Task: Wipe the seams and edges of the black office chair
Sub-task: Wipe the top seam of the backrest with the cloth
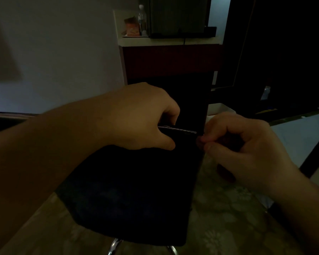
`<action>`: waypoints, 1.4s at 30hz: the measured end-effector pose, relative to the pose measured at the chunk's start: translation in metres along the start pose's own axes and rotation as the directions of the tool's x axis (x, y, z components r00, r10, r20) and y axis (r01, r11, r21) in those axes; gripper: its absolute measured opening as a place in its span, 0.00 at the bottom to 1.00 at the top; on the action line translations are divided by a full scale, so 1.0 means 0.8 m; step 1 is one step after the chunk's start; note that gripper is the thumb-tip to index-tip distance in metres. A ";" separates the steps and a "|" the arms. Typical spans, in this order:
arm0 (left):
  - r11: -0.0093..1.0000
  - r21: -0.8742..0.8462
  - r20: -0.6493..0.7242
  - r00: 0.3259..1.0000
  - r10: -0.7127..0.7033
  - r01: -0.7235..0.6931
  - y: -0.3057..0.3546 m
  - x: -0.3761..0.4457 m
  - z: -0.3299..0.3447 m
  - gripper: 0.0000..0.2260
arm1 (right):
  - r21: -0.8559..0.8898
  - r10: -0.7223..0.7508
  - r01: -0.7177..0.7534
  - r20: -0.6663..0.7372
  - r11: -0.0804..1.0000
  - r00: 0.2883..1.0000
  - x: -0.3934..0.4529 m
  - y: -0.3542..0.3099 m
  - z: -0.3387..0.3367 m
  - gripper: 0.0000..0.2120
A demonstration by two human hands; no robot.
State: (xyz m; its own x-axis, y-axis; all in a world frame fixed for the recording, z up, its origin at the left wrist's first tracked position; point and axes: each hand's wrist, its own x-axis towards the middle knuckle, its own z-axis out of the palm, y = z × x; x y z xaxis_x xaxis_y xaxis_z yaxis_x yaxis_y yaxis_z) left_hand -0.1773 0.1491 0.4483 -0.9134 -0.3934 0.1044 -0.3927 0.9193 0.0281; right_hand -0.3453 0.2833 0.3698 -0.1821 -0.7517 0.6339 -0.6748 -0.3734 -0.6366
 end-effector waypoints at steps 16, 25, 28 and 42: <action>0.994 -0.088 0.016 0.998 -0.063 0.065 -0.012 -0.011 -0.011 0.28 | 0.064 0.108 -0.103 -0.090 0.993 0.990 0.014 0.004 0.003 0.11; 0.997 -0.069 0.035 0.999 -0.029 0.031 -0.023 -0.020 -0.014 0.16 | 0.033 0.071 -0.069 -0.044 0.997 0.997 0.014 -0.002 0.007 0.12; 0.999 -0.037 0.065 0.998 -0.021 0.024 -0.023 -0.018 -0.016 0.16 | 0.020 0.067 -0.067 -0.003 0.998 0.998 0.015 -0.001 0.005 0.12; 1.000 -0.003 0.025 1.000 0.019 -0.019 -0.025 -0.016 -0.013 0.14 | -0.027 0.032 -0.032 0.008 0.999 0.999 0.021 -0.005 0.007 0.11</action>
State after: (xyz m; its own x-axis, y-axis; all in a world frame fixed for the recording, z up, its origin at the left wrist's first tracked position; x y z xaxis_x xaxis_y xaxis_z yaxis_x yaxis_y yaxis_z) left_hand -0.1570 0.1359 0.4572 -0.9231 -0.3761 0.0805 -0.3749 0.9266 0.0294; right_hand -0.3418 0.2694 0.3803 -0.1975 -0.7678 0.6096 -0.6879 -0.3345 -0.6442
